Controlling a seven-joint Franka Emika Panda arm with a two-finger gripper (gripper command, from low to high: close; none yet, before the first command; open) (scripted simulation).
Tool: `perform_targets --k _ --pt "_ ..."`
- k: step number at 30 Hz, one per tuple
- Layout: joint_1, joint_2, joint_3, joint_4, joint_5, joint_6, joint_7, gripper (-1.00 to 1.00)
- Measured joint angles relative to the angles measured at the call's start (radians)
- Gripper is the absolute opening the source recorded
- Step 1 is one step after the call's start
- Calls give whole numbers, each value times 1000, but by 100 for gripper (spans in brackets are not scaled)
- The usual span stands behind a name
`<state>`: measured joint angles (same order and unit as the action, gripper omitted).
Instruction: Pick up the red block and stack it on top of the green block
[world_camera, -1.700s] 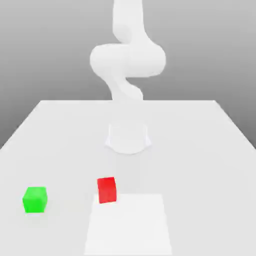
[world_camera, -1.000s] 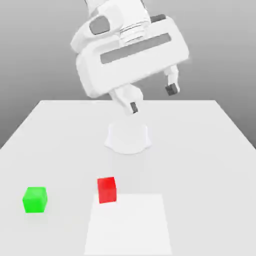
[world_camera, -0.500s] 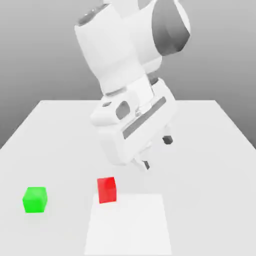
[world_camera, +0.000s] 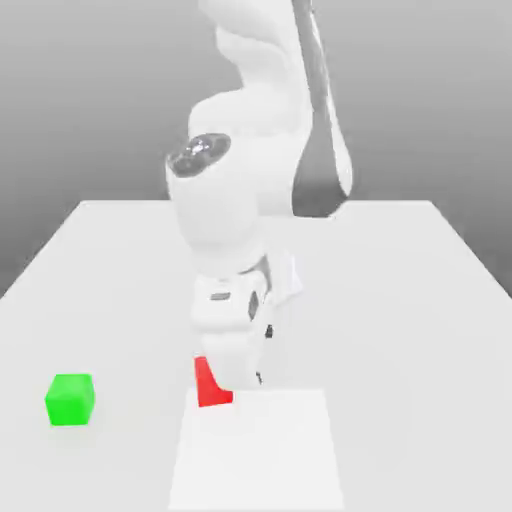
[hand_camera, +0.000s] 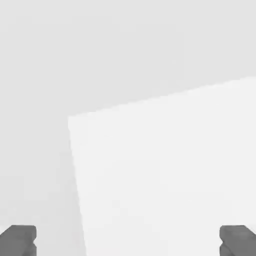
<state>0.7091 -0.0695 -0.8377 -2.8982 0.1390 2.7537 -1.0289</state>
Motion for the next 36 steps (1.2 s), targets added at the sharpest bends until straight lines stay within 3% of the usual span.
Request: perform_targets --k 5,7,12,19,24,28,31,36 --pt "-213 -89 71 -61 -421 50 97 0" --pt "-270 -118 99 -70 -519 43 134 0" --pt "-305 -141 142 -74 -580 13 206 0" --pt "-292 -111 163 -79 -574 35 253 0" --pt "-254 -50 153 -81 -520 98 233 0" --pt "-205 22 143 -81 -394 169 145 0" --pt "-189 89 190 -77 -178 226 -18 0" --pt "-460 195 529 -47 206 302 -339 0"
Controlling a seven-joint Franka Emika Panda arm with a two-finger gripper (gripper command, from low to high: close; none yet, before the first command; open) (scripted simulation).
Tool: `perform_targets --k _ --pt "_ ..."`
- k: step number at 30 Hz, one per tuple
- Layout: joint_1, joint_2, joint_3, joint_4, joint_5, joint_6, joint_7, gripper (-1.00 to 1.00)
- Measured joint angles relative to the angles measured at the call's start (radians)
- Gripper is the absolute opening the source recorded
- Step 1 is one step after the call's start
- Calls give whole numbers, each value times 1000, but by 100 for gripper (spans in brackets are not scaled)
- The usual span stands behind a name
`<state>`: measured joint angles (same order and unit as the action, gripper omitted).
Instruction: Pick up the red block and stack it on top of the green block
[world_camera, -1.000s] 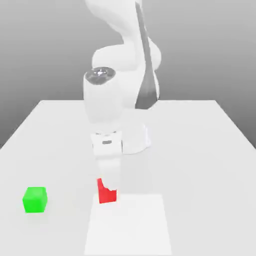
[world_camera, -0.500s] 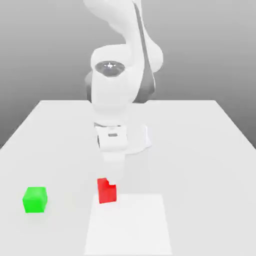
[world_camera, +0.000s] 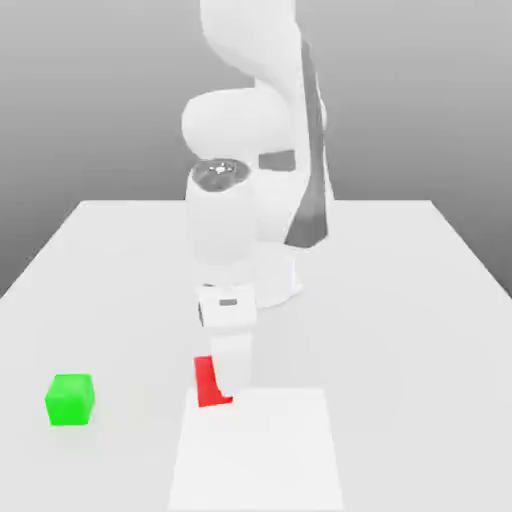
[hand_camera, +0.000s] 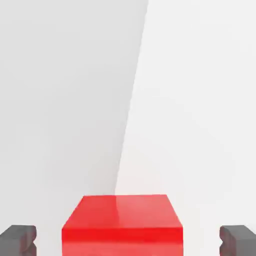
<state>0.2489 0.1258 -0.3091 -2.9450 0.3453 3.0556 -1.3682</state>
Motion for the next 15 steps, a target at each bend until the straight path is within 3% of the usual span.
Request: perform_targets --k 2,3,10,12,15 --pt "-125 39 128 17 91 27 -98 0" --pt "-169 51 170 22 115 37 -126 -100" --pt "-171 51 173 22 119 35 -129 -100" --pt "-84 22 87 9 56 16 -58 -100" --pt "45 -37 -74 -15 -150 -23 128 -100"
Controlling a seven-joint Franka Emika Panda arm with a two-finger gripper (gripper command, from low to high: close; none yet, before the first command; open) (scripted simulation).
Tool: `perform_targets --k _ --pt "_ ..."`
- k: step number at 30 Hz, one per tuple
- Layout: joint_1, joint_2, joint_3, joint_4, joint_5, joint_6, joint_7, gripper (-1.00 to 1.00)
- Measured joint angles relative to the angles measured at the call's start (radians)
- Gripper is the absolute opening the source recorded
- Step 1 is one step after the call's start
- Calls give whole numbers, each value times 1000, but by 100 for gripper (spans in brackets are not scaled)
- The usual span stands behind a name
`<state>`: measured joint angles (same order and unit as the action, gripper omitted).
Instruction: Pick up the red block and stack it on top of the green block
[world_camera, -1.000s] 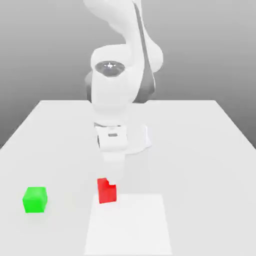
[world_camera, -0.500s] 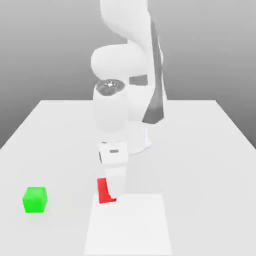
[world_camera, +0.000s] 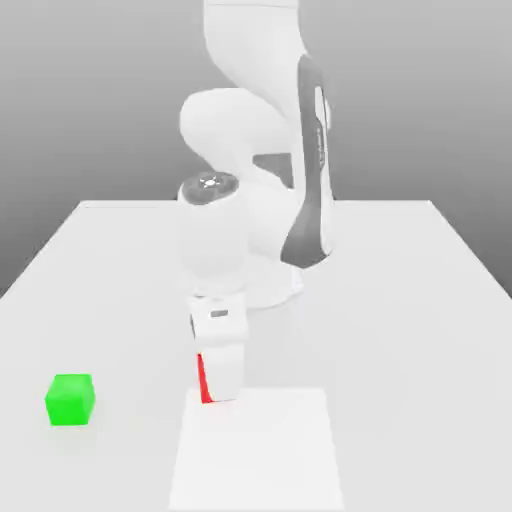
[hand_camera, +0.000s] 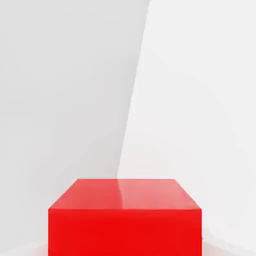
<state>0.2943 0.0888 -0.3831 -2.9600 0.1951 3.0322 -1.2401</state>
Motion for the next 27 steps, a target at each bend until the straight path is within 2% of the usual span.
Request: perform_targets --k 2,4,6,9,18,27 --pt "21 -43 -62 -11 -169 -31 137 -100" --pt "8 -85 -82 -17 -299 -66 241 -100" --pt "-20 -124 -73 -20 -384 -103 309 -100" --pt "-48 -176 -57 -24 -454 -153 362 -100" --pt "-84 -269 -60 -23 -513 -246 368 -100" --pt "-67 -261 -113 -19 -465 -219 257 -100"
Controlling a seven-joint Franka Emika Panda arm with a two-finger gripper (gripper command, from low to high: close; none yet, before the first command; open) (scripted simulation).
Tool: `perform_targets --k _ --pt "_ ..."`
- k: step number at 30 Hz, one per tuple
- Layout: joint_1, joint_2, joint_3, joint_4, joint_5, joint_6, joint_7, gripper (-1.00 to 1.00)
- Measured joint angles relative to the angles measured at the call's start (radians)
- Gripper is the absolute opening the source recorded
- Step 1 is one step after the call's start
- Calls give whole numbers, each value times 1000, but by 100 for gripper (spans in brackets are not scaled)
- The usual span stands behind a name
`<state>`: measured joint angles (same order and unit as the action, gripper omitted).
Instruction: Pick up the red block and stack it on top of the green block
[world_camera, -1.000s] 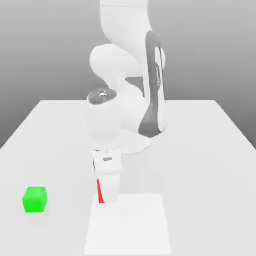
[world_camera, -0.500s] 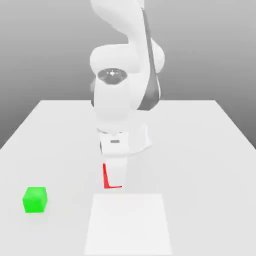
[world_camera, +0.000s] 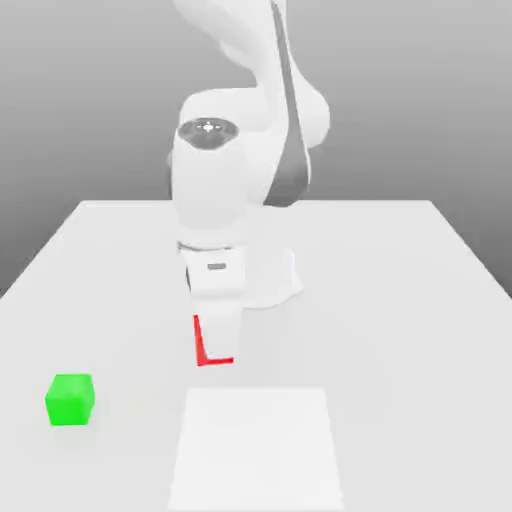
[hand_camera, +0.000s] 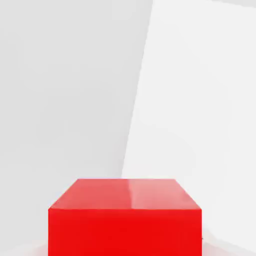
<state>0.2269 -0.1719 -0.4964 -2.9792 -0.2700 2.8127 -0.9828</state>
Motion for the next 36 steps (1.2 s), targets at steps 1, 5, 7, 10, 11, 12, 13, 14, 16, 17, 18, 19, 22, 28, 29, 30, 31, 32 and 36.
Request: perform_targets --k 1,5,7,10,11,12,13,14,16,17,18,19,22,28,29,30,31,32,36 --pt "4 10 -8 5 15 -1 -10 -100" --pt "13 55 -37 39 83 -29 -33 -100" --pt "13 78 -47 58 120 -45 -43 -100" --pt "10 109 -63 87 173 -68 -59 -100" --pt "5 119 -67 96 190 -76 -64 -100" --pt "1 128 -70 105 206 -83 -68 -100" --pt "-1 137 -76 115 220 -90 -72 -100" --pt "-6 145 -78 124 235 -97 -76 -100" --pt "-19 160 -80 143 262 -110 -82 -100" --pt "-27 166 -80 152 274 -117 -85 -100" --pt "-28 172 -87 161 285 -123 -86 -100" --pt "-27 178 -94 170 295 -129 -87 -100" --pt "-38 190 -115 197 318 -144 -86 -100" --pt "-85 198 -147 246 333 -168 -65 -100" --pt "-93 197 -153 254 331 -170 -59 -100" --pt "-101 196 -159 262 329 -172 -51 -100" --pt "-109 194 -165 270 325 -174 -43 -100" --pt "-117 191 -172 277 319 -176 -34 -100" --pt "-138 173 -211 306 285 -179 11 -100"
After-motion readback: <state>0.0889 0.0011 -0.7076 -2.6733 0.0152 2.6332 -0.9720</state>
